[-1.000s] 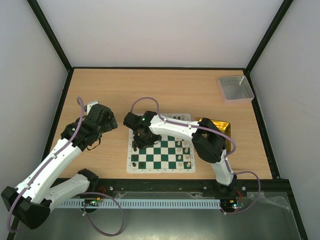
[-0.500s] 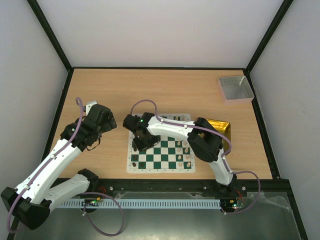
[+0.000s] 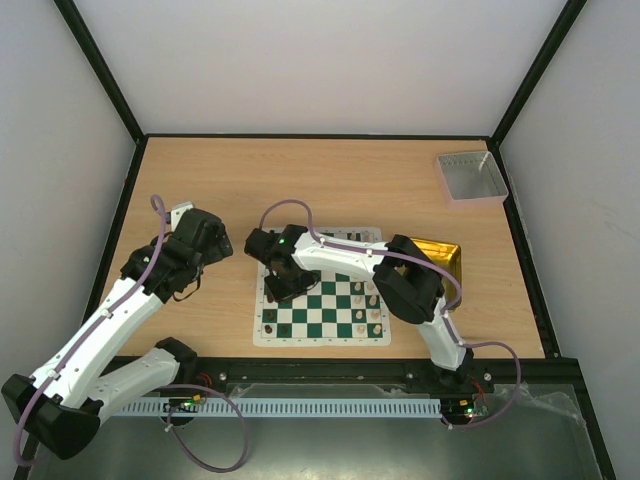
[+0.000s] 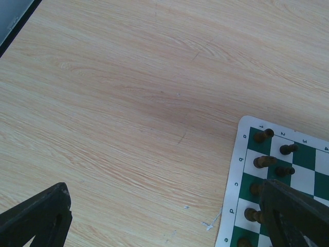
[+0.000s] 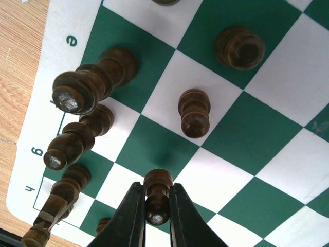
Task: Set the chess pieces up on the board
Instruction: Place the chess piece on the chessboard.
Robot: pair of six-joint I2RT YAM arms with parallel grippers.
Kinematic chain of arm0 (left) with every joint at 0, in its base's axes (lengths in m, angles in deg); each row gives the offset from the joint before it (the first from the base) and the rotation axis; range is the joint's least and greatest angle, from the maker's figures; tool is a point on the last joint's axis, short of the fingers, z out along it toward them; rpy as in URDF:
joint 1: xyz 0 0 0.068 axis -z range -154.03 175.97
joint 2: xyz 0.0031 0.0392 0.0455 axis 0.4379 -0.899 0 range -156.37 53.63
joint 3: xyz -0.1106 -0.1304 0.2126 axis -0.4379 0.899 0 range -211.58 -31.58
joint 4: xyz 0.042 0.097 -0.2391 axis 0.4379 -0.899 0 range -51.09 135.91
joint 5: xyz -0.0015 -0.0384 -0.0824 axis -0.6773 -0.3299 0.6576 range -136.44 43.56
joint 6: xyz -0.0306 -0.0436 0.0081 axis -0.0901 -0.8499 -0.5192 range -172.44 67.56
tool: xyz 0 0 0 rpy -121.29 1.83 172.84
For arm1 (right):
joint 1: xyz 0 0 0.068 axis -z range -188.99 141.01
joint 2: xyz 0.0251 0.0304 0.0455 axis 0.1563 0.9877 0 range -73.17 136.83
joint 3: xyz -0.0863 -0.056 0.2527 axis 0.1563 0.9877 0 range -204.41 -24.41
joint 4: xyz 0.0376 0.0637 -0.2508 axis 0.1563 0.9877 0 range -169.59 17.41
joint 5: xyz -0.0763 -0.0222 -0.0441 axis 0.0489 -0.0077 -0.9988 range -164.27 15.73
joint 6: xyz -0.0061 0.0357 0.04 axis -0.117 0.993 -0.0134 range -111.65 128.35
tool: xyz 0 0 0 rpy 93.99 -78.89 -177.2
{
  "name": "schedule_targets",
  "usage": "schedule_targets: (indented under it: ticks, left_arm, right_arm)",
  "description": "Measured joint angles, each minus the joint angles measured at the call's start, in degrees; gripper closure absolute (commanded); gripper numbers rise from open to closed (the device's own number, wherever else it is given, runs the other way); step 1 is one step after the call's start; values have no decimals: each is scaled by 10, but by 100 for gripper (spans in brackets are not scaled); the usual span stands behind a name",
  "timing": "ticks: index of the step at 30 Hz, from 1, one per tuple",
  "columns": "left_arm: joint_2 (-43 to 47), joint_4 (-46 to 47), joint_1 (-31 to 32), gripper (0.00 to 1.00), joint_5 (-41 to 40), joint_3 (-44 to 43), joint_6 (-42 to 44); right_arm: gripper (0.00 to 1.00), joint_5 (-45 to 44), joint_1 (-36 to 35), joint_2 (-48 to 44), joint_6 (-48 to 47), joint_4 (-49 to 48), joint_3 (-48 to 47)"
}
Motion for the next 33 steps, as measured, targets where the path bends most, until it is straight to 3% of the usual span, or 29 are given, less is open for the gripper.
schedule_targets:
  ticks: [20, 33]
  left_arm:
    - [0, 0, 5, 1, 0, 0, 0]
    - [-1, 0, 6, 1, 0, 0, 0]
  right_arm:
    - [89, 15, 0, 10, 0, 0, -10]
    - [82, 15, 0, 19, -2, 0, -16]
